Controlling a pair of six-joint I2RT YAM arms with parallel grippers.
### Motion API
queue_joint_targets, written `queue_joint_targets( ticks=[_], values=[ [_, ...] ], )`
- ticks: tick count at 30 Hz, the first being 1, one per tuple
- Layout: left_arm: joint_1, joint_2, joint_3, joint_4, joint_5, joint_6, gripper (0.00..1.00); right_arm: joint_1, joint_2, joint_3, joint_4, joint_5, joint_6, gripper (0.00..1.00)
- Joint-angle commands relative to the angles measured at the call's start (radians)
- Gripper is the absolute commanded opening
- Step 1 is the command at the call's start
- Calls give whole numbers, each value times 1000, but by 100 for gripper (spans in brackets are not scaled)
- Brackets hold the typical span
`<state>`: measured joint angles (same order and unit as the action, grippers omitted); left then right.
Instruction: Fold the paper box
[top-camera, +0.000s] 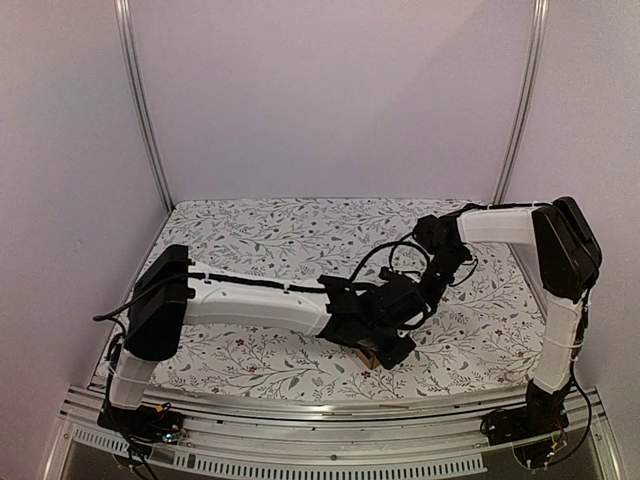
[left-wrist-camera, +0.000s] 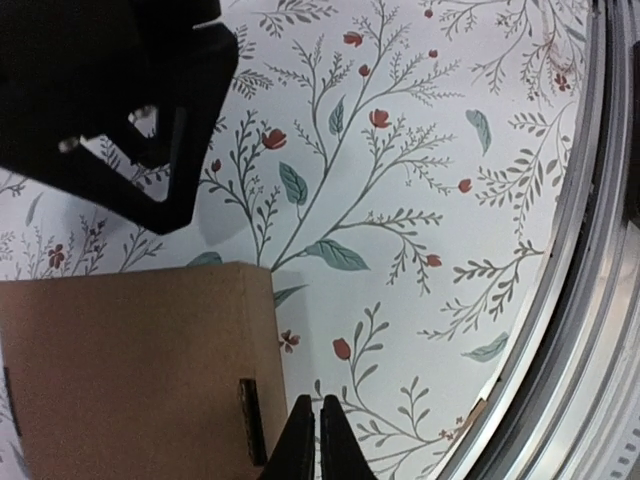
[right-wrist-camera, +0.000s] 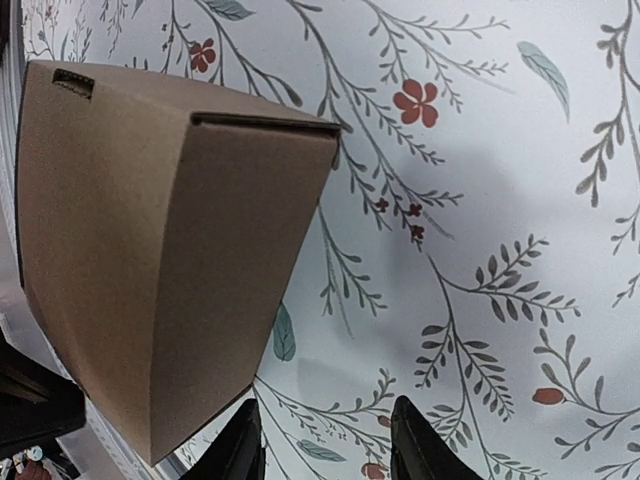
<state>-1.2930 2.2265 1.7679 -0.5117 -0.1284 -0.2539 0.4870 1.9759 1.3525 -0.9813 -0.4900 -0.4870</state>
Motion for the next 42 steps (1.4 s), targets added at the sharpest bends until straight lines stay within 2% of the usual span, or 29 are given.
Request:
queue_joint_targets(
  ticks=[1, 6, 10, 18, 22, 26, 35, 39, 42],
  values=[
    [-60, -149, -111, -74, -12, -9, 3, -33, -22, -17, 5, -3, -2, 43],
    [-92, -251, -296, -108, -5, -87, 2, -34, -32, -18, 16, 3, -7, 43],
    [-93, -263, -365, -104, -8, -108, 1, -31, -25, -21, 18, 7, -10, 43],
    [-54, -99, -174, -105, -49, -42, 1, -11, -26, -37, 10, -18, -19, 43],
    [-23, -18, -55, -104, -80, 17, 0, 17, -23, -34, -15, -81, -43, 43],
    [-13, -2, -26, -124, -82, 45, 0, 17, -16, -24, -20, -72, -36, 43],
    [-95, -204, -251, -182, 36, 10, 0, -29, -14, -22, -5, -57, -27, 43],
    [-62, -260, -388, -207, -20, -29, 0, -28, -14, -23, 2, -52, -24, 43],
    [-17, -288, -439, -156, -23, -13, 0, -28, -11, -28, 4, -51, -24, 42]
  ],
)
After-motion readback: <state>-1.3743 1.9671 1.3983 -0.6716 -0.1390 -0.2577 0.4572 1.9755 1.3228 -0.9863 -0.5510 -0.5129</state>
